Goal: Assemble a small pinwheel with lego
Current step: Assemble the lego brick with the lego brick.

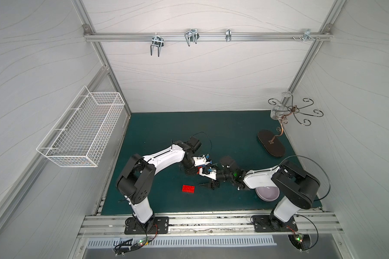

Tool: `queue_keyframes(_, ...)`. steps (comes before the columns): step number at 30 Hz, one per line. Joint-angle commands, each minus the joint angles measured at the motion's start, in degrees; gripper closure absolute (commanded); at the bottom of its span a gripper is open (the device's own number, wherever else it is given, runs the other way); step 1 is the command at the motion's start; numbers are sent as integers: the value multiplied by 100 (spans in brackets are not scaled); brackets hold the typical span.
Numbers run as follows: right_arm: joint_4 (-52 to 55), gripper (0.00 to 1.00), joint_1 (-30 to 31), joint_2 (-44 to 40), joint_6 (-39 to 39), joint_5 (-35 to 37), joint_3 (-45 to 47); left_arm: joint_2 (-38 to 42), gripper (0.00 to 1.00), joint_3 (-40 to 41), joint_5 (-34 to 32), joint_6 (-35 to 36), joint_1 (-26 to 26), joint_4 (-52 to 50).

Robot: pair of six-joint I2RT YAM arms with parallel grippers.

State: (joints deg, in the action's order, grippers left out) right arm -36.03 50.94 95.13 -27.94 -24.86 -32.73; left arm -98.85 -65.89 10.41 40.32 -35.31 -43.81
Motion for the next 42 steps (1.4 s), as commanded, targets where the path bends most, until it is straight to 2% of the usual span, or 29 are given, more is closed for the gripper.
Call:
queue_keyframes(1,325,15,13,115,-79,247,-1,-51,87,-74,333,213,-70,124)
queue_keyframes(8,427,16,13,146,-121,281,21,-36,88,-98,479,288,-107,-10)
queue_keyframes(15,448,16,39,124,-52,202,41,367,89,273,566,271,-135,145)
queue_keyframes(18,493,16,63,144,-52,207,-28,278,89,227,453,88,-140,178)
queue_keyframes(22,483,16,61,289,-98,235,-112,130,88,116,339,245,-131,198)
queue_keyframes(42,755,18,57,514,-179,419,-209,-203,89,-156,723,242,-37,132)
